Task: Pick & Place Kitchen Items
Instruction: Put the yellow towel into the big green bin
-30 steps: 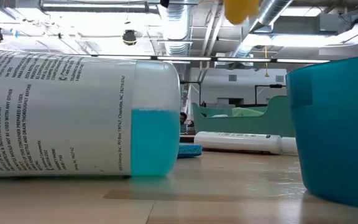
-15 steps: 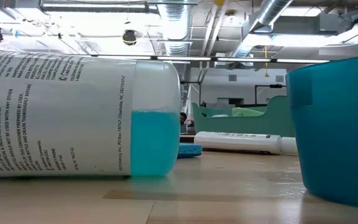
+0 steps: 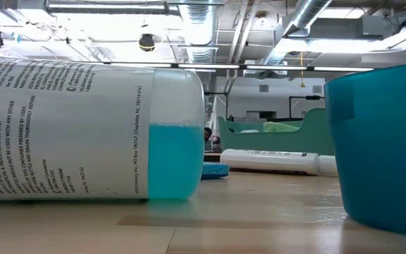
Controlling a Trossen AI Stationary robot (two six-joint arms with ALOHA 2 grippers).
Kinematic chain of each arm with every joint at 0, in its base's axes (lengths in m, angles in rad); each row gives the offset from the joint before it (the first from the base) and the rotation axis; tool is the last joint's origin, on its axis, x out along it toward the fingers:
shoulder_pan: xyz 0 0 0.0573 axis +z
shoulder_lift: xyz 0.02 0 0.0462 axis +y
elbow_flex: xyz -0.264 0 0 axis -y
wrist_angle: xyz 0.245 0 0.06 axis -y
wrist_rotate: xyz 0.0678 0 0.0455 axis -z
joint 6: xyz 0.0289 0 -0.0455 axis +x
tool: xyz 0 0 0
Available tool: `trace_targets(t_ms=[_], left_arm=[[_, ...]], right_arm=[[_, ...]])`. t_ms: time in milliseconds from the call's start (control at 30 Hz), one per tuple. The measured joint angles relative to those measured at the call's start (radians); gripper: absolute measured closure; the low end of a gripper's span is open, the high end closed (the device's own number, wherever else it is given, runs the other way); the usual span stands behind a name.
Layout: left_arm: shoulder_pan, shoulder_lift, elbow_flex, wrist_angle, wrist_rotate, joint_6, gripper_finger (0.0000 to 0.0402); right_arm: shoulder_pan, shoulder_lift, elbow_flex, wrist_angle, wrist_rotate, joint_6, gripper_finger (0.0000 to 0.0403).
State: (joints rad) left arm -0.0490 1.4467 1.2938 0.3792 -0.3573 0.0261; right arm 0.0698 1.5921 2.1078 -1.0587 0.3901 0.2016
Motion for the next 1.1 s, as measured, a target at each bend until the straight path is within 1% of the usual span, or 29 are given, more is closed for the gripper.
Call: trace_targets(t_ms=[100, 167, 500, 667, 767, 833, 900, 1067, 1100], left_arm=[[0.000, 0.000, 0.000, 0.016, -0.044, 0.000, 0.0401], [0.000, 0.001, 0.000, 0.029, -0.054, 0.000, 0.0401], [0.005, 0.001, 0.000, 0.035, -0.061, 0.000, 0.0401], [0.005, 0.001, 0.000, 0.035, -0.061, 0.000, 0.0401], [0.005, 0.001, 0.000, 0.035, -0.061, 0.000, 0.0401], [0.005, 0.001, 0.000, 0.035, -0.061, 0.000, 0.0401], [0.005, 0.001, 0.000, 0.035, -0.061, 0.000, 0.0401], [0.005, 0.001, 0.000, 0.035, -0.061, 0.000, 0.0400], [0.005, 0.001, 0.000, 0.034, -0.061, 0.000, 0.0400]], right_arm=[[-0.001, 0.000, 0.000, 0.000, 0.000, 0.000, 0.0147], [0.000, 0.000, 0.000, 0.001, 0.000, 0.000, 0.0147], [-0.001, 0.000, 0.000, 0.028, 0.002, 0.000, 0.0148], [-0.001, 0.000, 0.000, 0.028, 0.002, 0.000, 0.0168], [-0.001, 0.000, 0.000, 0.026, 0.002, 0.000, 0.0195], [-0.001, 0.000, 0.000, 0.020, 0.002, 0.000, 0.0223], [-0.001, 0.000, 0.000, 0.020, 0.001, -0.006, 0.0260], [0.003, 0.000, 0.000, 0.019, 0.000, -0.029, 0.0379], [0.003, 0.000, 0.000, 0.019, 0.000, -0.030, 0.0390]])
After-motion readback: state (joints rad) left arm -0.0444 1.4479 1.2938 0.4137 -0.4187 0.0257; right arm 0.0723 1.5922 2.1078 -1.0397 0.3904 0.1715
